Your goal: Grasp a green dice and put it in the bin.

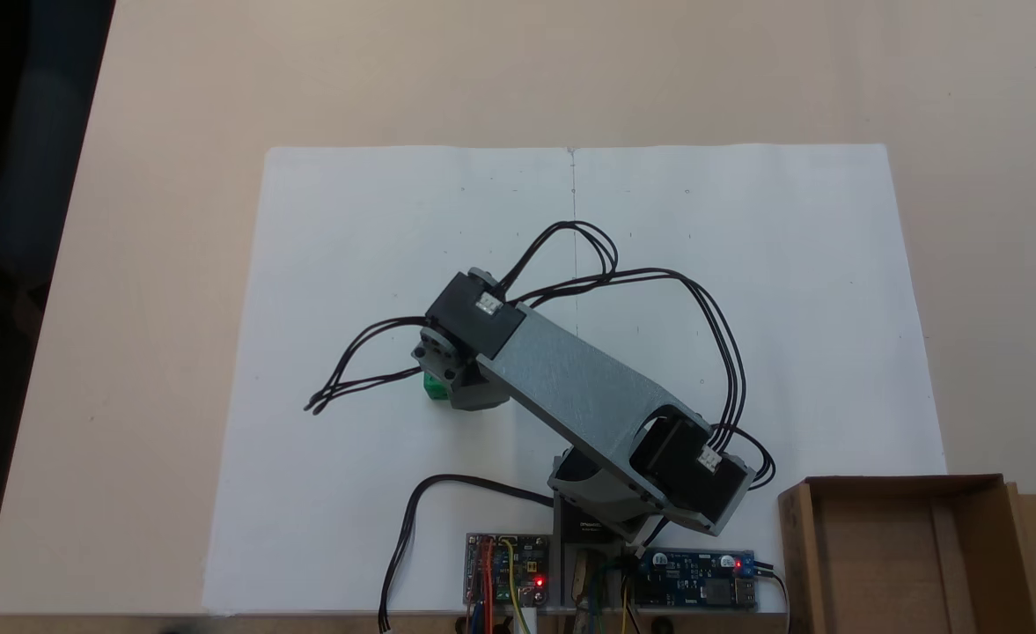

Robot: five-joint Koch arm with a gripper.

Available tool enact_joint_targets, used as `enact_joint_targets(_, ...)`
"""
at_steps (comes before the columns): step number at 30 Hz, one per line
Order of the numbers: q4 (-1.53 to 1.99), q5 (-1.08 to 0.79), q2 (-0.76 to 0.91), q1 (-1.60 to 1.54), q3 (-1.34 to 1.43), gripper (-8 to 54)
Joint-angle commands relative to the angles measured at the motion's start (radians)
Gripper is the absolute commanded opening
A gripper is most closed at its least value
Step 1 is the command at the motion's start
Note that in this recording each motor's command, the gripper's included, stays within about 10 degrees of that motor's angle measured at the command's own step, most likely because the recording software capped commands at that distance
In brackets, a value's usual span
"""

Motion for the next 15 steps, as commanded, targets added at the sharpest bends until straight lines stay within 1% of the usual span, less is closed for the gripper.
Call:
enact_joint_targets(1, -0.038, 0.115, 0.026, -0.008, -0.014, 44.2)
enact_joint_targets(7, -0.04, 0.216, -0.009, -0.008, 0.035, 44.1)
enact_joint_targets(11, -0.043, 0.244, -0.023, -0.008, 0.038, 43.9)
enact_joint_targets(15, -0.077, 0.298, 0.011, -0.006, 0.063, 43.1)
